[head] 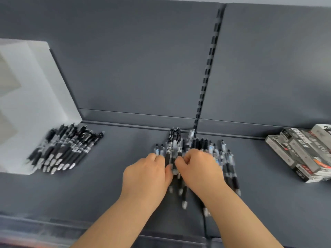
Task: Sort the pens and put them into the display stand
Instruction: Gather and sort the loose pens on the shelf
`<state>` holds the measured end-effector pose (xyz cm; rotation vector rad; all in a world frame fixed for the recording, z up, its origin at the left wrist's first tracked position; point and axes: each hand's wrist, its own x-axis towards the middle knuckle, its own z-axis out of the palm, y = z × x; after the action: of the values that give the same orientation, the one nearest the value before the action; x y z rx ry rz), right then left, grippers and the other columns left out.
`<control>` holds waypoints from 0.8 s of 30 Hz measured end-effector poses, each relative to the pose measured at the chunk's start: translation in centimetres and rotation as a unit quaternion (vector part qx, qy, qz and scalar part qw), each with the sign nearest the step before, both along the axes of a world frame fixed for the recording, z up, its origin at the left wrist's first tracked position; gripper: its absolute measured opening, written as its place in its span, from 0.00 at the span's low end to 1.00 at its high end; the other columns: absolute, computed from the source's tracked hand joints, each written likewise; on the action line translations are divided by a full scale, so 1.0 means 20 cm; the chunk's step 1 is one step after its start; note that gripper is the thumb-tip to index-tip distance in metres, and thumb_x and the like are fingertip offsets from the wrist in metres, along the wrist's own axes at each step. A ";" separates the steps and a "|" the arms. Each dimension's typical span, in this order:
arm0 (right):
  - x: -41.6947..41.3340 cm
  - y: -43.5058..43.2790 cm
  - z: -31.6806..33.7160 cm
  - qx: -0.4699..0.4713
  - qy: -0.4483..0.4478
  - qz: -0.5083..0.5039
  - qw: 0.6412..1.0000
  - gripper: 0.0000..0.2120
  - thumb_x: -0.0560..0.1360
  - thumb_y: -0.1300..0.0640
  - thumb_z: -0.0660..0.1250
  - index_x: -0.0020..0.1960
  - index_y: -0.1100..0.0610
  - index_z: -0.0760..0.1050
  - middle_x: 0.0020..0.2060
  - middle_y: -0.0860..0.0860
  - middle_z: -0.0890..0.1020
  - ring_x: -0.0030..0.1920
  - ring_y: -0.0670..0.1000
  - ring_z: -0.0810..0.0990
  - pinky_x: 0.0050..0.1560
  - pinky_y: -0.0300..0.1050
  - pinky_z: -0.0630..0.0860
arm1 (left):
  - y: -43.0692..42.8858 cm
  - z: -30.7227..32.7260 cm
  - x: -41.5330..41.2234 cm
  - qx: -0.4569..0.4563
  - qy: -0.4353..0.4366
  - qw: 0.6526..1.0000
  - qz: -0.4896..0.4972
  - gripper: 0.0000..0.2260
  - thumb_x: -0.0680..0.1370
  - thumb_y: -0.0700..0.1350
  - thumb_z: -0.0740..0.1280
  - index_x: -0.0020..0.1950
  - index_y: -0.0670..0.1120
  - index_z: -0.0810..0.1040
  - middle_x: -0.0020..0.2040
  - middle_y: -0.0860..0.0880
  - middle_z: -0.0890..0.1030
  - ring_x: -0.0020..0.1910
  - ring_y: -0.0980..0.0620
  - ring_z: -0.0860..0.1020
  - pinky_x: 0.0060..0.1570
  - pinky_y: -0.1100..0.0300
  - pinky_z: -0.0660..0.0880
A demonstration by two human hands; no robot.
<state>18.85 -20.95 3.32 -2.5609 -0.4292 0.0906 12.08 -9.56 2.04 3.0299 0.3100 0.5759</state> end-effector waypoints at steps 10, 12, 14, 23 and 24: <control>-0.22 0.88 -0.01 0.023 0.035 0.031 0.999 0.13 0.75 0.50 0.59 0.42 0.59 0.75 0.34 0.52 0.80 0.31 0.50 0.71 0.32 0.41 0.69 | 0.86 0.00 -0.24 -0.018 0.031 0.999 0.017 0.15 0.64 0.48 0.77 0.28 0.46 0.71 0.25 0.52 0.68 0.18 0.51 0.67 0.27 0.70 0.42; -0.25 1.02 0.00 0.031 0.041 0.037 0.998 0.12 0.75 0.50 0.59 0.42 0.58 0.74 0.32 0.50 0.77 0.30 0.50 0.71 0.32 0.41 0.69 | 0.99 0.03 -0.27 -0.009 0.040 0.999 0.032 0.14 0.65 0.49 0.76 0.30 0.46 0.72 0.26 0.51 0.70 0.18 0.51 0.68 0.27 0.69 0.42; -0.27 1.15 0.01 0.032 0.042 0.045 0.998 0.12 0.75 0.49 0.59 0.41 0.58 0.73 0.32 0.50 0.76 0.31 0.50 0.71 0.32 0.42 0.70 | 1.11 0.04 -0.29 0.023 0.052 0.997 0.050 0.11 0.73 0.52 0.69 0.37 0.47 0.74 0.33 0.51 0.73 0.25 0.51 0.74 0.24 0.65 0.44; -0.27 1.51 -0.01 0.017 0.030 0.074 0.997 0.13 0.76 0.49 0.56 0.36 0.55 0.68 0.30 0.48 0.73 0.30 0.50 0.70 0.30 0.41 0.67 | 1.40 0.03 -0.33 0.032 0.085 0.990 0.107 0.14 0.82 0.55 0.47 0.51 0.51 0.69 0.43 0.54 0.66 0.38 0.54 0.70 0.26 0.61 0.56; -0.27 1.53 -0.01 0.013 0.022 0.073 0.997 0.14 0.77 0.48 0.56 0.37 0.55 0.68 0.30 0.48 0.74 0.30 0.50 0.71 0.30 0.41 0.67 | 1.42 0.03 -0.33 0.028 0.083 0.990 0.110 0.14 0.82 0.56 0.47 0.50 0.51 0.68 0.42 0.54 0.66 0.37 0.53 0.69 0.27 0.61 0.57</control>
<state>13.53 9.68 3.02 -2.4940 -0.5964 0.1924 5.52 18.87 2.68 3.1271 0.6513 0.3463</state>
